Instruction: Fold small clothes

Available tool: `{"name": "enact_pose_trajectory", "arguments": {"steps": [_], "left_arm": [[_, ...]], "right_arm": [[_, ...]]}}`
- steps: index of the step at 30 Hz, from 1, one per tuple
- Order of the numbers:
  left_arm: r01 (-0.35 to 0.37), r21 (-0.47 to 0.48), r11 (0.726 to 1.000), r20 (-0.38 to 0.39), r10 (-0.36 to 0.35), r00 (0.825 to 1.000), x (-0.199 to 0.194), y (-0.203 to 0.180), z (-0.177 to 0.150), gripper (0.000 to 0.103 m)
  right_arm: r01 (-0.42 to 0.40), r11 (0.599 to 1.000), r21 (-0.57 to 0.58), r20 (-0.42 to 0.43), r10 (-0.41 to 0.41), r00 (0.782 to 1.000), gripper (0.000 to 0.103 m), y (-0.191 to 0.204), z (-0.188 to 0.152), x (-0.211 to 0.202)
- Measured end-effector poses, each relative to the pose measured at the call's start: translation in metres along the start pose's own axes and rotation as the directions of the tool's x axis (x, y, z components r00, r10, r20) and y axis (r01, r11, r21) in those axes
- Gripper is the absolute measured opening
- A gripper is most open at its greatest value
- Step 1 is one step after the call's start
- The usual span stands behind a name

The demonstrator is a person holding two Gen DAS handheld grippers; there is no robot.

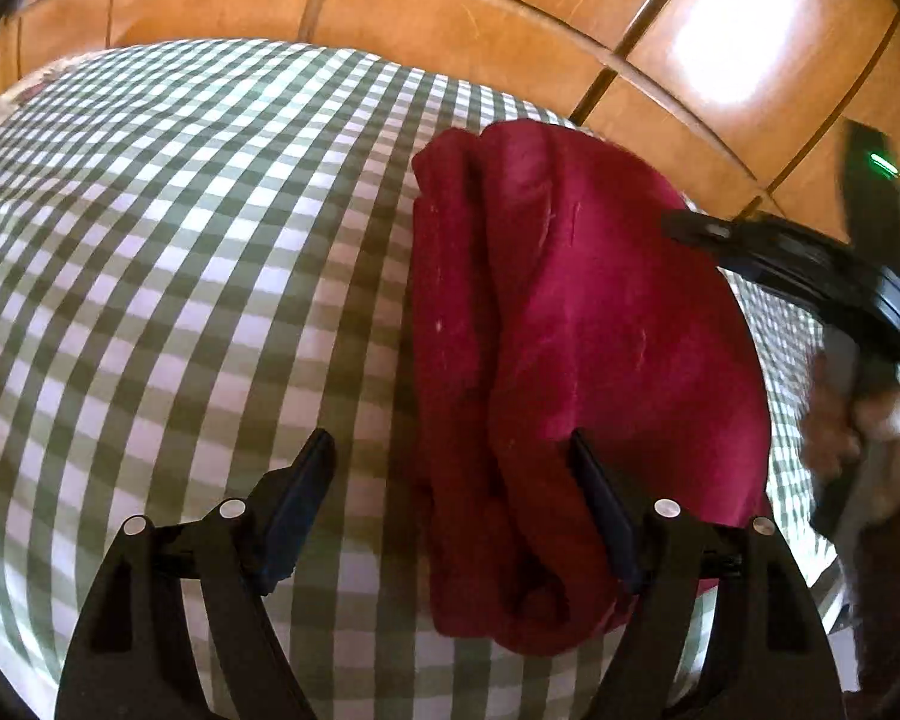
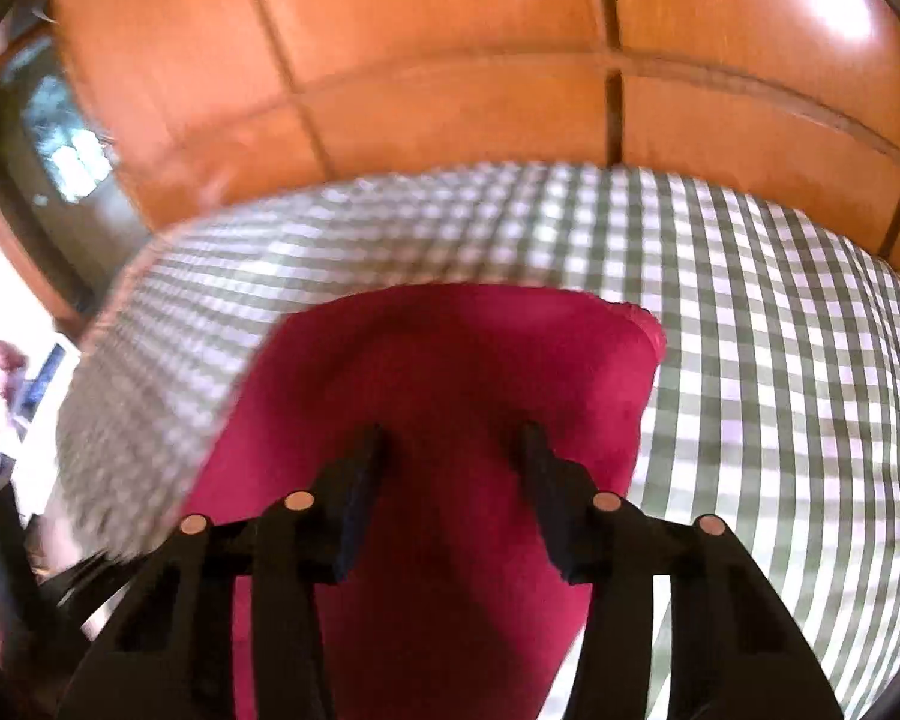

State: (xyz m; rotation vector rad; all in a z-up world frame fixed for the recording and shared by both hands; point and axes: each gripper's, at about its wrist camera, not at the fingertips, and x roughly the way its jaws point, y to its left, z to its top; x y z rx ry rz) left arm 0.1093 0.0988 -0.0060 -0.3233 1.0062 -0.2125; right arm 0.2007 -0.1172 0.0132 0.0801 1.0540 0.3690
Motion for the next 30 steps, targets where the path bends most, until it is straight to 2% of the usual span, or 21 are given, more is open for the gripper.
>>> {"name": "enact_pose_trajectory", "arguments": {"steps": [2, 3, 7, 9, 12, 19, 30], "left_arm": [[-0.025, 0.014, 1.0, 0.012, 0.025, 1.0, -0.003, 0.001, 0.001, 0.077], [-0.05, 0.023, 0.998, 0.024, 0.049, 0.998, -0.007, -0.002, 0.002, 0.076], [-0.114, 0.046, 0.992, 0.075, 0.11, 0.991, -0.023, -0.02, 0.01, 0.076], [-0.115, 0.053, 0.992, 0.083, 0.11, 0.99, -0.029, -0.025, 0.015, 0.078], [-0.119, 0.064, 0.991, 0.108, 0.111, 0.988, -0.034, -0.032, 0.022, 0.082], [-0.125, 0.09, 0.988, 0.125, 0.113, 0.986, -0.035, -0.045, 0.024, 0.082], [-0.127, 0.1, 0.987, 0.128, 0.114, 0.985, -0.036, -0.05, 0.014, 0.087]], "right_arm": [[0.022, 0.999, 0.026, -0.08, -0.02, 0.997, 0.049, -0.007, 0.002, 0.03], [0.025, 0.999, 0.038, -0.084, -0.022, 0.996, 0.051, -0.009, 0.0, 0.038], [0.033, 0.999, 0.018, -0.048, -0.032, 0.998, 0.054, -0.006, -0.002, 0.032], [0.027, 0.999, 0.026, -0.02, -0.026, 0.999, 0.068, -0.009, -0.007, 0.022], [0.014, 0.999, 0.038, 0.044, -0.016, 0.999, 0.076, -0.007, -0.015, 0.0], [-0.051, 0.991, 0.123, 0.093, 0.04, 0.995, 0.079, -0.022, -0.057, -0.045], [-0.165, 0.967, 0.196, 0.019, 0.165, 0.986, 0.082, -0.022, -0.13, -0.072]]}}
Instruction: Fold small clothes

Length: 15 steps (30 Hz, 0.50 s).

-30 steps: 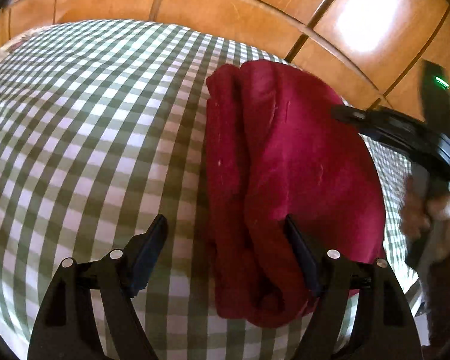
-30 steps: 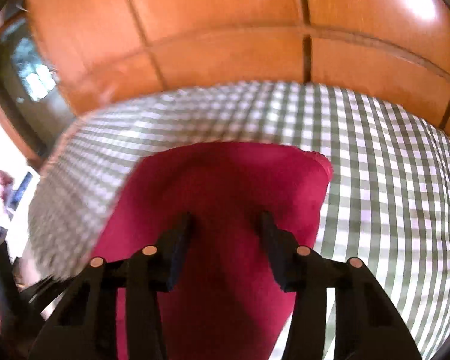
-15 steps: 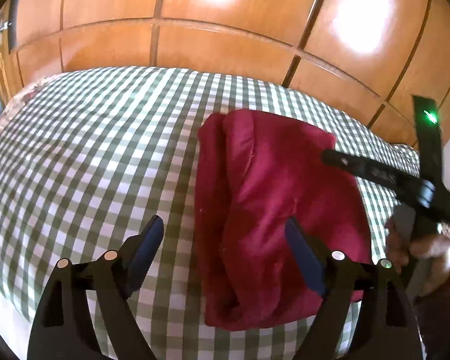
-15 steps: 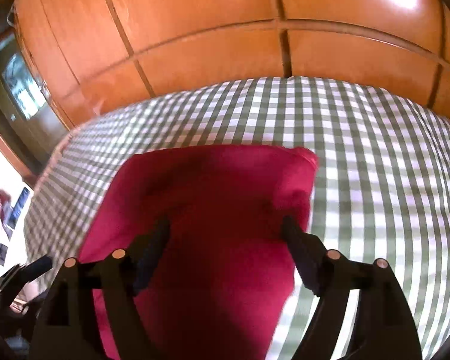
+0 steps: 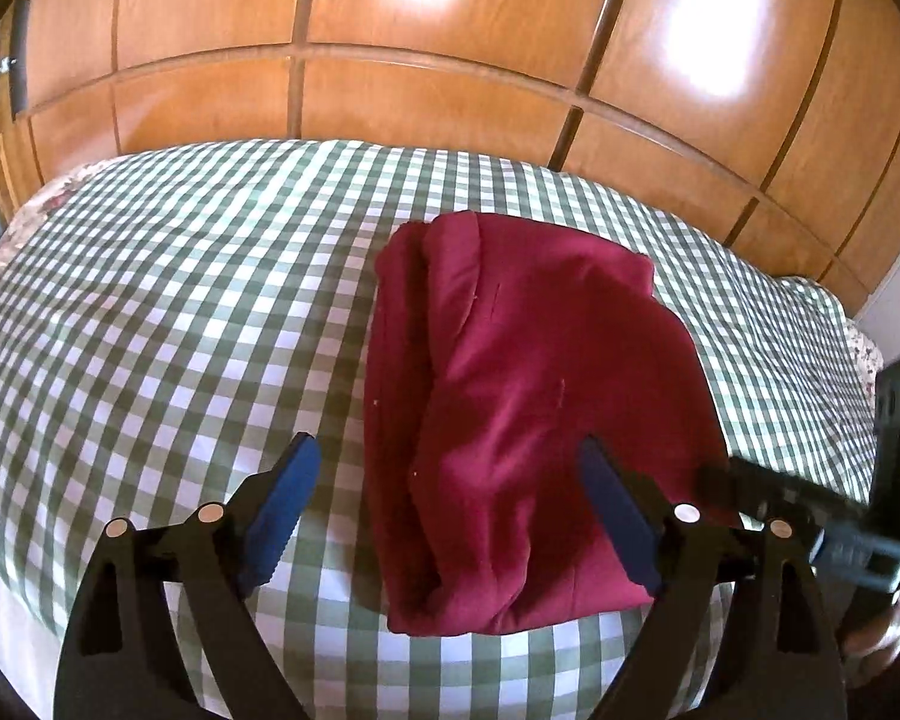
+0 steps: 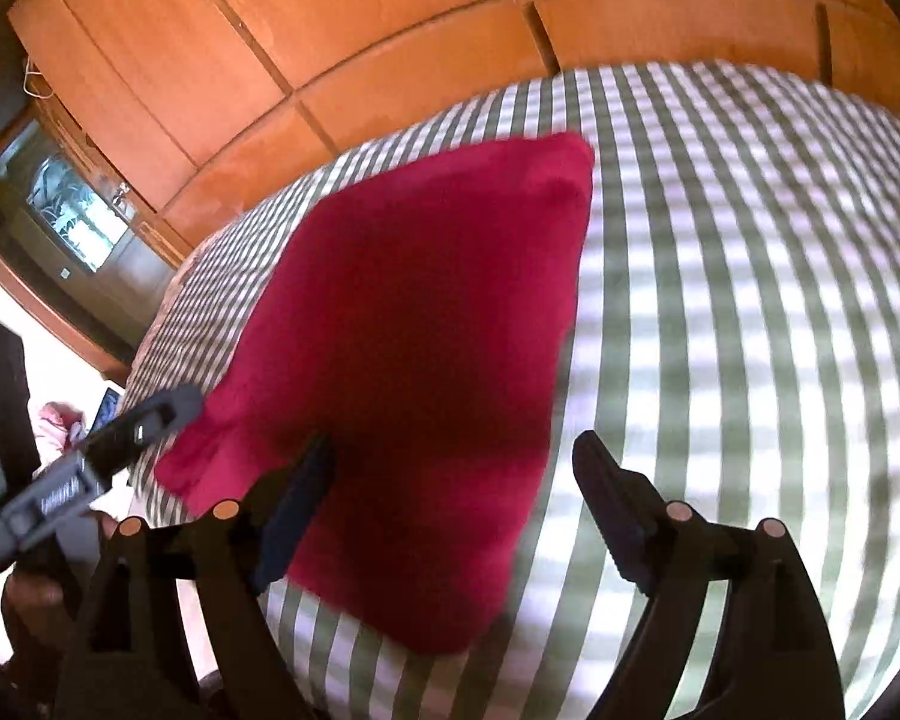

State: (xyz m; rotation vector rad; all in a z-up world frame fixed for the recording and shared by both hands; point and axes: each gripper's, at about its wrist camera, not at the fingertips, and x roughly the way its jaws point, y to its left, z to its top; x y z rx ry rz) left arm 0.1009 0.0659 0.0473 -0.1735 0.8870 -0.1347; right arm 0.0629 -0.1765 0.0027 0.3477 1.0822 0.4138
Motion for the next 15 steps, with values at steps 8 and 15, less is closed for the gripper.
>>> {"name": "enact_pose_trajectory", "arguments": {"steps": [8, 15], "left_arm": [[-0.017, -0.086, 0.996, -0.114, 0.007, 0.993, 0.037, 0.029, -0.021, 0.087], [0.118, -0.122, 0.985, -0.117, -0.133, 0.984, 0.046, 0.05, -0.025, 0.087]], "right_arm": [[-0.006, 0.998, -0.07, -0.101, -0.001, 0.995, 0.081, 0.013, -0.05, 0.012], [-0.117, 0.992, 0.053, -0.019, 0.118, 0.993, 0.09, -0.021, -0.009, -0.023]]}}
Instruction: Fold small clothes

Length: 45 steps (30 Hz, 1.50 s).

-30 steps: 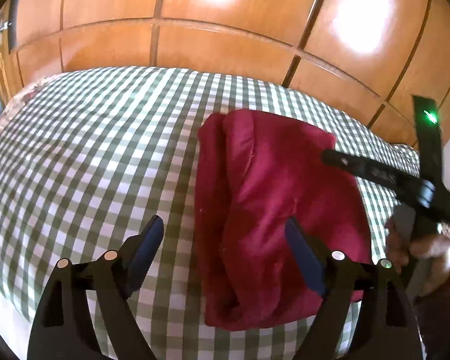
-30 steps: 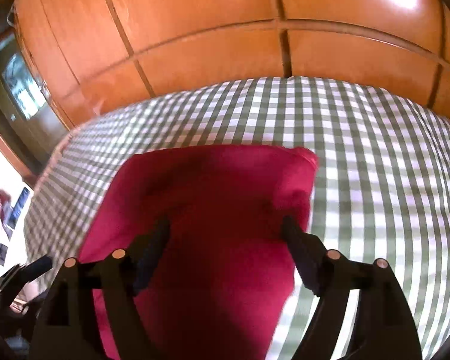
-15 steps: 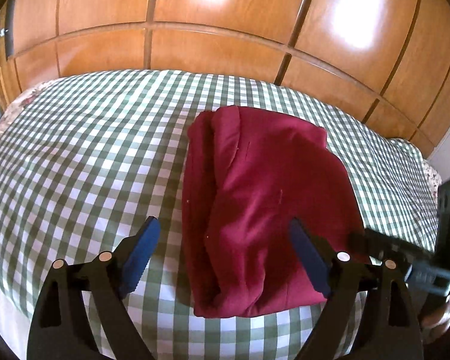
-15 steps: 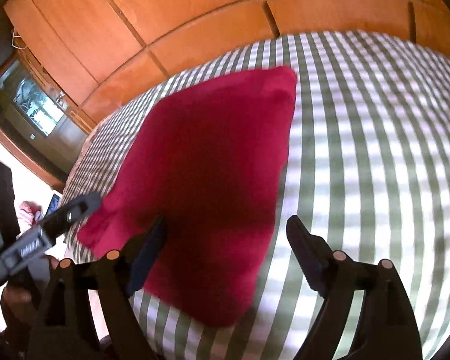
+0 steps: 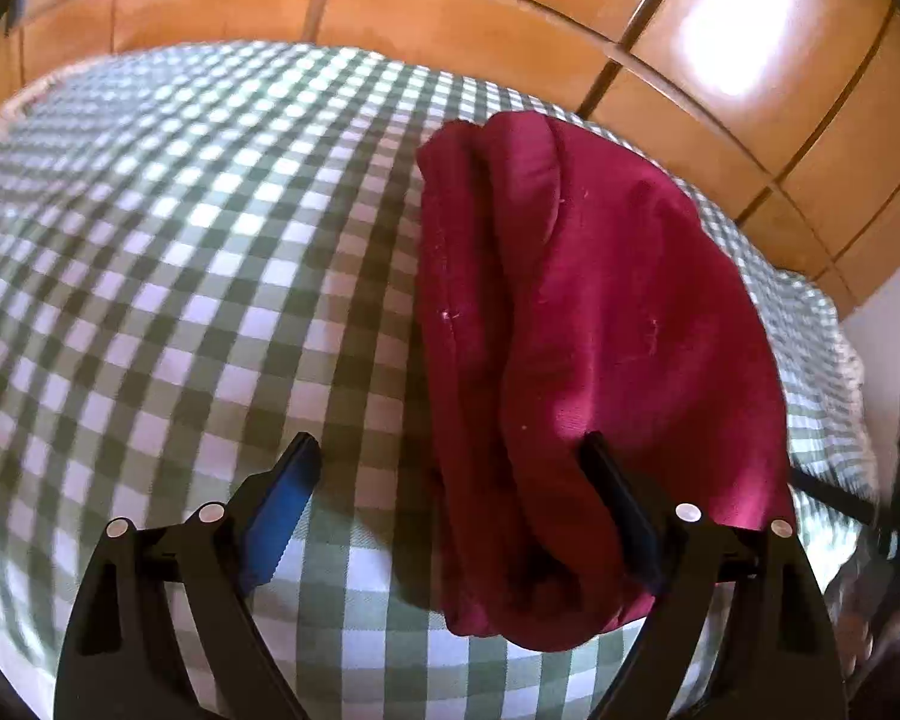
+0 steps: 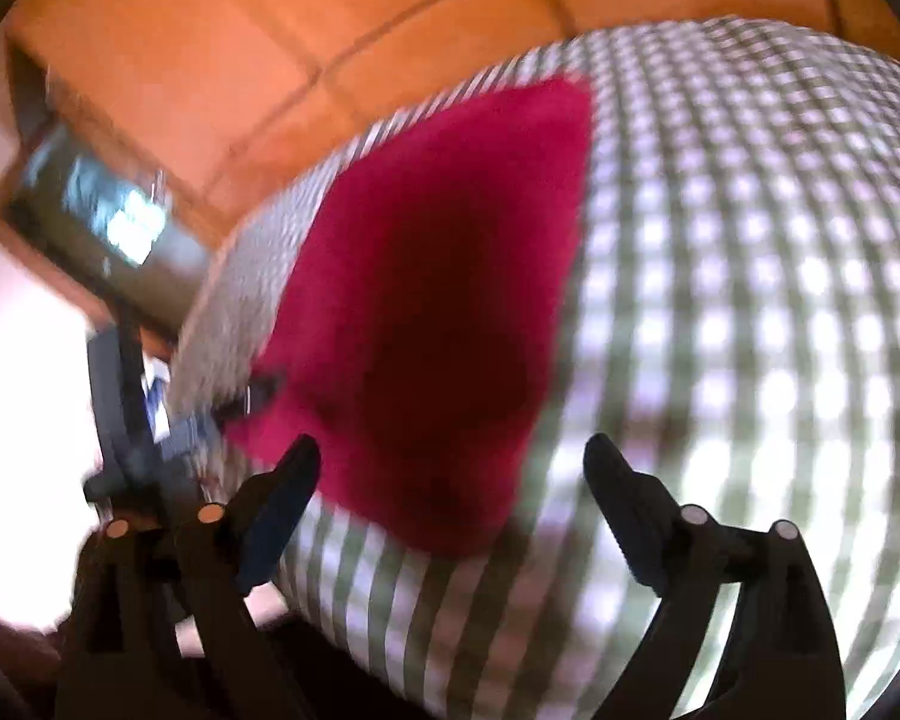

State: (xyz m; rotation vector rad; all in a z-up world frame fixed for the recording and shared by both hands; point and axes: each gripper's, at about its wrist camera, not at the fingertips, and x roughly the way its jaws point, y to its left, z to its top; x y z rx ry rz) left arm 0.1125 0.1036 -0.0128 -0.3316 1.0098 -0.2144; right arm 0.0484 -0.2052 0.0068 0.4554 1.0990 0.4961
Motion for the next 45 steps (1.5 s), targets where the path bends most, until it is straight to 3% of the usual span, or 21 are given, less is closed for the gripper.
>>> {"name": "enact_pose_trajectory", "arguments": {"steps": [3, 7, 9, 11, 13, 15, 17, 22, 24, 28, 31, 33, 35, 36, 37, 39, 41, 42, 43, 45], "left_arm": [[0.079, -0.056, 0.995, -0.028, -0.08, 0.996, 0.002, 0.01, 0.003, 0.086], [0.115, -0.056, 0.992, -0.048, -0.118, 0.992, 0.003, 0.012, 0.005, 0.082], [0.145, -0.054, 0.988, -0.054, -0.148, 0.988, 0.004, 0.014, 0.006, 0.076], [0.211, -0.054, 0.976, -0.06, -0.214, 0.975, 0.005, 0.017, 0.006, 0.061], [0.275, -0.066, 0.959, -0.068, -0.28, 0.958, 0.007, 0.02, 0.007, 0.05], [0.315, -0.09, 0.945, -0.067, -0.321, 0.945, 0.008, 0.02, 0.005, 0.042], [0.354, -0.114, 0.928, -0.05, -0.361, 0.931, 0.006, 0.019, 0.005, 0.039], [0.421, -0.019, 0.907, -0.07, -0.422, 0.904, 0.006, -0.028, 0.006, 0.038], [0.465, 0.008, 0.885, -0.096, -0.462, 0.882, 0.013, -0.056, 0.011, 0.038], [0.54, 0.114, 0.834, -0.174, -0.518, 0.837, 0.037, -0.141, 0.027, 0.038], [0.56, 0.221, 0.798, -0.248, -0.509, 0.824, 0.059, -0.213, 0.032, 0.038], [0.552, 0.264, 0.791, -0.282, -0.484, 0.828, 0.077, -0.246, 0.032, 0.038], [0.523, 0.321, 0.79, -0.311, -0.434, 0.846, 0.099, -0.281, 0.027, 0.028], [0.494, 0.353, 0.794, -0.335, -0.386, 0.859, 0.113, -0.299, 0.023, 0.028], [0.466, 0.382, 0.798, -0.34, -0.348, 0.874, 0.121, -0.307, 0.02, 0.028], [0.406, 0.445, 0.798, -0.324, -0.279, 0.904, 0.131, -0.32, 0.009, 0.03], [0.359, 0.492, 0.793, -0.28, -0.246, 0.928, 0.126, -0.323, 0.002, 0.03], [0.338, 0.505, 0.794, -0.259, -0.234, 0.937, 0.121, -0.324, 0.0, 0.03], [0.329, 0.512, 0.794, -0.245, -0.231, 0.941, 0.118, -0.324, -0.001, 0.03], [0.31, 0.531, 0.789, -0.224, -0.223, 0.949, 0.113, -0.325, -0.006, 0.03]], "right_arm": [[-0.021, 0.997, 0.075, 0.055, 0.017, 0.998, 0.09, -0.019, 0.029, -0.002], [-0.047, 0.993, 0.108, 0.039, 0.043, 0.998, 0.089, -0.027, 0.058, 0.026], [-0.057, 0.991, 0.12, 0.0, 0.057, 0.998, 0.086, -0.029, 0.07, 0.051], [-0.086, 0.984, 0.153, -0.022, 0.09, 0.996, 0.085, -0.033, 0.079, 0.072], [-0.129, 0.975, 0.18, -0.043, 0.139, 0.989, 0.079, -0.031, 0.083, 0.091], [-0.107, 0.981, 0.159, -0.052, 0.116, 0.992, 0.056, -0.025, 0.082, 0.096], [-0.103, 0.987, 0.124, -0.034, 0.108, 0.994, 0.044, -0.013, 0.081, 0.089], [-0.041, 0.998, 0.058, 0.081, 0.036, 0.996, 0.041, -0.004, 0.079, 0.034], [-0.024, 0.998, 0.065, 0.138, 0.015, 0.99, 0.041, -0.015, 0.077, 0.002], [0.054, 0.991, 0.12, 0.257, -0.083, 0.963, 0.041, -0.053, 0.073, -0.069], [0.114, 0.973, 0.202, 0.312, -0.175, 0.934, 0.041, -0.096, 0.064, -0.117], [0.159, 0.951, 0.264, 0.316, -0.241, 0.918, 0.042, -0.129, 0.057, -0.135], [0.202, 0.926, 0.319, 0.304, -0.302, 0.904, 0.048, -0.158, 0.048, -0.145], [0.228, 0.912, 0.342, 0.29, -0.334, 0.897, 0.056, -0.171, 0.041, -0.15], [0.273, 0.88, 0.39, 0.255, -0.388, 0.886, 0.059, -0.188, 0.034, -0.149], [0.282, 0.849, 0.447, 0.239, -0.417, 0.877, 0.065, -0.21, 0.015, -0.154], [0.273, 0.845, 0.46, 0.269, -0.425, 0.864, 0.066, -0.209, 0.001, -0.168], [0.295, 0.837, 0.461, 0.286, -0.454, 0.844, 0.065, -0.207, -0.006, -0.182], [0.336, 0.827, 0.451, 0.319, -0.501, 0.805, 0.063, -0.194, -0.012, -0.194], [0.328, 0.843, 0.427, 0.36, -0.491, 0.793, 0.053, -0.179, -0.016, -0.205]]}}
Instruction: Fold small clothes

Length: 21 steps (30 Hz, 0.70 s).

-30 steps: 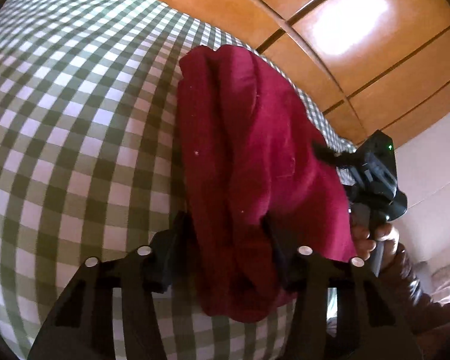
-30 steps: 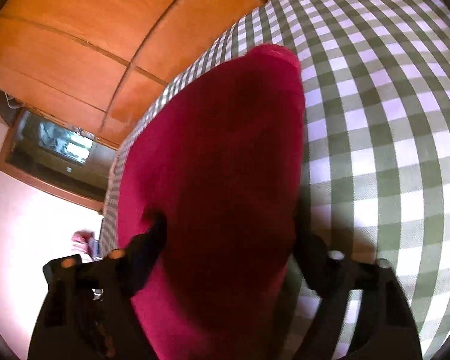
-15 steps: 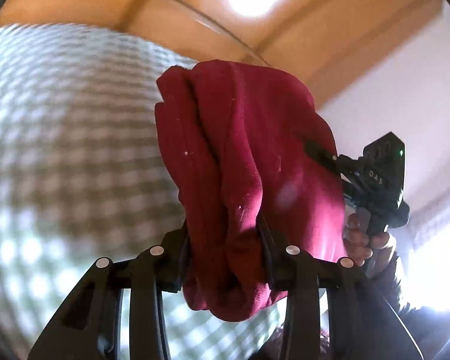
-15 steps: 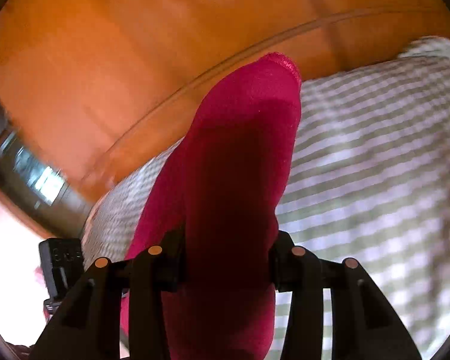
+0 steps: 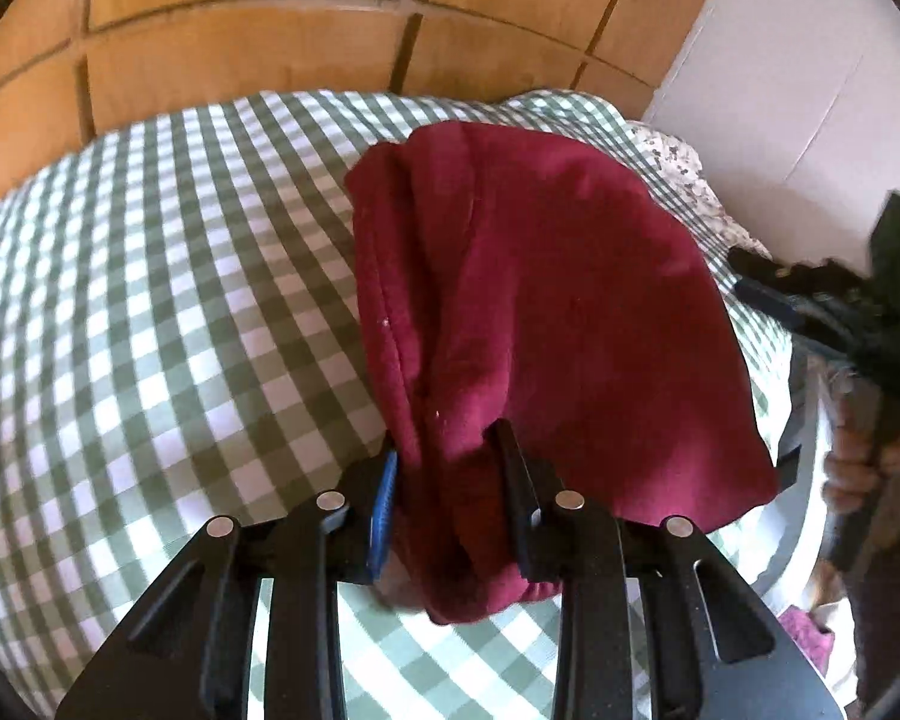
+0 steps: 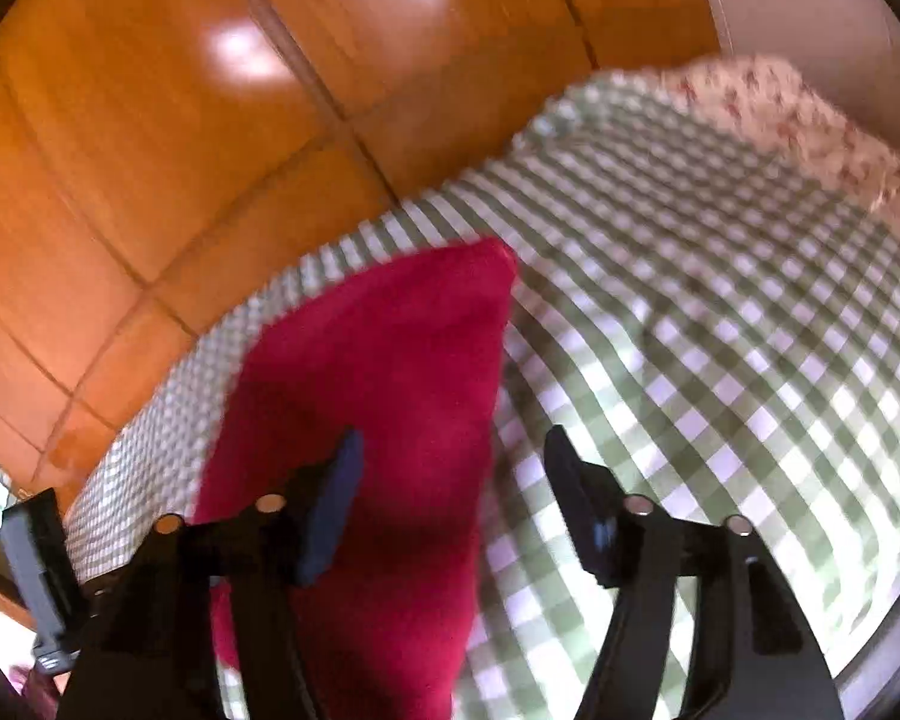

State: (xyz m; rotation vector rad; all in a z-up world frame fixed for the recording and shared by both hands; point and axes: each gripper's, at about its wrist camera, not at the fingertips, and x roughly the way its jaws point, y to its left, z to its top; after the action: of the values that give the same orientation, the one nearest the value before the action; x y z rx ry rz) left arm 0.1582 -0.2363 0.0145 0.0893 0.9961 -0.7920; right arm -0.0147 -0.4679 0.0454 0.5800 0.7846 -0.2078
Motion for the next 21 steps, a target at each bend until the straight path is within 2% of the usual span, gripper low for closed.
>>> {"name": "enact_pose_trajectory", "arguments": {"steps": [4, 6, 8, 12, 15, 17, 21], "left_arm": [[-0.018, -0.02, 1.0, -0.002, 0.018, 1.0, 0.008, 0.014, -0.007, 0.03], [-0.019, -0.047, 0.999, -0.002, 0.019, 1.0, 0.008, 0.017, -0.011, 0.03], [-0.018, -0.066, 0.998, -0.004, 0.018, 1.0, 0.009, 0.02, -0.015, 0.031], [-0.035, -0.091, 0.995, 0.001, 0.035, 0.999, 0.008, 0.024, -0.018, 0.035], [-0.108, -0.093, 0.99, 0.053, 0.114, 0.992, -0.013, 0.017, -0.024, 0.049], [-0.114, -0.105, 0.988, 0.072, 0.121, 0.99, -0.023, 0.015, -0.024, 0.05], [-0.167, -0.094, 0.981, 0.133, 0.179, 0.975, -0.043, 0.008, -0.019, 0.05]], "right_arm": [[-0.067, 0.992, -0.111, -0.036, 0.063, 0.997, 0.044, 0.04, -0.02, -0.007], [-0.04, 0.983, -0.179, -0.089, 0.024, 0.996, 0.044, 0.057, -0.034, 0.007], [0.039, 0.976, -0.216, -0.125, -0.067, 0.99, 0.045, 0.063, -0.046, 0.032], [0.042, 0.987, -0.152, -0.131, -0.062, 0.989, 0.045, 0.056, -0.046, 0.046], [0.067, 0.978, -0.195, -0.106, -0.089, 0.99, 0.049, 0.065, -0.046, 0.032], [0.07, 0.976, -0.206, -0.087, -0.089, 0.992, 0.051, 0.074, -0.051, 0.013], [0.079, 0.969, -0.233, -0.05, -0.093, 0.994, 0.051, 0.082, -0.058, -0.01]]}}
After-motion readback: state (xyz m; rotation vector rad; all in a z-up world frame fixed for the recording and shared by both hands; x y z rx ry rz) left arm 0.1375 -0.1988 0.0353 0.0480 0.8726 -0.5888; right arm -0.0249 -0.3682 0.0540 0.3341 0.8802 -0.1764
